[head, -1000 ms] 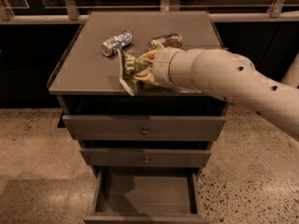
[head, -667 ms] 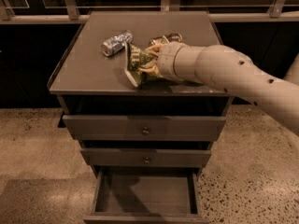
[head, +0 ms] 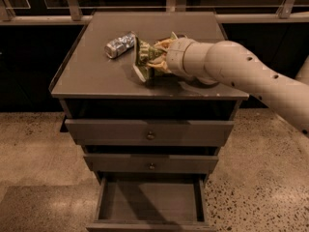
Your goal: Pick green jalapeno chip bag from bottom drawer and place on counter
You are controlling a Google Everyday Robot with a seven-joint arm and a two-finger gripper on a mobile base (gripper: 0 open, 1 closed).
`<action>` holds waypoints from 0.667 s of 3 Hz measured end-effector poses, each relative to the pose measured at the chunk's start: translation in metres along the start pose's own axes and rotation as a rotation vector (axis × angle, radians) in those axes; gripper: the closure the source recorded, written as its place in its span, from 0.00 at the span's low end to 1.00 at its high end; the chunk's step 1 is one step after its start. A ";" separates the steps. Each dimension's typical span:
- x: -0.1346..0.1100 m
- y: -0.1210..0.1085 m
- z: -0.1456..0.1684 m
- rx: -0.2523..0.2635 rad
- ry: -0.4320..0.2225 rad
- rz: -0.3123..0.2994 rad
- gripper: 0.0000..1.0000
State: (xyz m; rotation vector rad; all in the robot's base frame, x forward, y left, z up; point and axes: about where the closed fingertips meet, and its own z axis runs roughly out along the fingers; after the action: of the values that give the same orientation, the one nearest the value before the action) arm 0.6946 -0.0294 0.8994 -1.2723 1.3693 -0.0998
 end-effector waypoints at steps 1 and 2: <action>0.000 0.000 0.000 0.000 0.000 0.000 0.58; 0.000 0.000 0.000 0.000 0.000 0.000 0.35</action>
Offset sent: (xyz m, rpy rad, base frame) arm 0.0000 0.0000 0.0000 0.0000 0.0000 0.0000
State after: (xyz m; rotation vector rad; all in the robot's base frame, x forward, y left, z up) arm 0.6946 -0.0294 0.8994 -1.2724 1.3692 -0.0997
